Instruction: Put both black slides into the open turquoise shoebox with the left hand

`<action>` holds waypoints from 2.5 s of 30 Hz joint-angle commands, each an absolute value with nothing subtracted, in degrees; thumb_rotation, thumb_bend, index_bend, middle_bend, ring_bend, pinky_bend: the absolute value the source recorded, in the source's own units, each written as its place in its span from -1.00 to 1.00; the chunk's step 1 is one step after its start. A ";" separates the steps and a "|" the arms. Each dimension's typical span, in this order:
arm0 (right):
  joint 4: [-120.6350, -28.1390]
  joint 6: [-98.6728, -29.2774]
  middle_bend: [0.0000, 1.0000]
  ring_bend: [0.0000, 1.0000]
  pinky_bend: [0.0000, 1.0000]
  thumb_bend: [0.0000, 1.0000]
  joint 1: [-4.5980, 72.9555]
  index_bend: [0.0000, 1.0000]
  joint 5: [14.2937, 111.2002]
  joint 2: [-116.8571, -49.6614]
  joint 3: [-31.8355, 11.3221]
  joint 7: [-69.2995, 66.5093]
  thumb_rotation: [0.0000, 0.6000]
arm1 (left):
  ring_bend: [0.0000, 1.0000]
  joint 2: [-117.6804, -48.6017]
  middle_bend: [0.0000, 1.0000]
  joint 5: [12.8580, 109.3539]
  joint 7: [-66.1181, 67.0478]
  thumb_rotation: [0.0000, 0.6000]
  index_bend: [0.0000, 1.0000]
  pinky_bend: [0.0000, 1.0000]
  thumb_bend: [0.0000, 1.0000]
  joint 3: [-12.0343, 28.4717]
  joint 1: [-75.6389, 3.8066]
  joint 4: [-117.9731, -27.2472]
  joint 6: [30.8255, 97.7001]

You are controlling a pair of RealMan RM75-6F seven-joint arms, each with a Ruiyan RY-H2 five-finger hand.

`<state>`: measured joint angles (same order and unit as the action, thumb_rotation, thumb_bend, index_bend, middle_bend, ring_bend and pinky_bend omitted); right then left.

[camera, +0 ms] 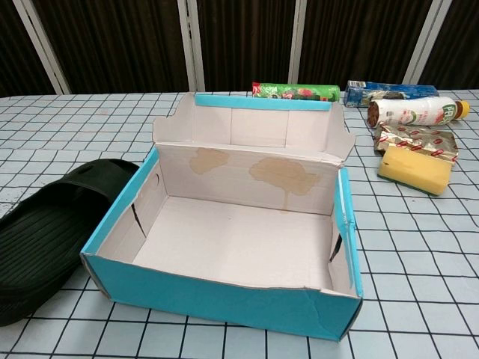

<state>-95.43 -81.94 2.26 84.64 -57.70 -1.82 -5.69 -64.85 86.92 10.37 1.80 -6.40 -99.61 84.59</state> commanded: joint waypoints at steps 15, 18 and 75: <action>-95.29 -82.01 -0.90 -0.75 -0.86 -0.22 2.21 -0.66 84.70 -57.69 -1.80 -6.04 1.00 | -1.00 -64.74 -0.83 89.08 9.64 1.00 -0.77 -0.80 -0.46 1.48 -5.92 -99.54 86.24; -95.32 -81.63 -0.90 -0.75 -0.86 -0.22 2.33 -0.66 84.57 -57.68 -1.75 -6.03 1.00 | -1.00 -64.39 -0.85 89.95 8.83 1.00 -0.77 -0.83 -0.52 0.61 -6.65 -100.20 84.37; -94.96 -79.52 -0.90 -0.75 -0.86 -0.22 2.80 -0.66 83.72 -57.43 -1.38 -7.13 1.00 | -1.00 -87.62 -0.62 98.58 -8.93 1.00 -0.69 -0.83 -0.64 -2.61 -11.38 -65.52 83.01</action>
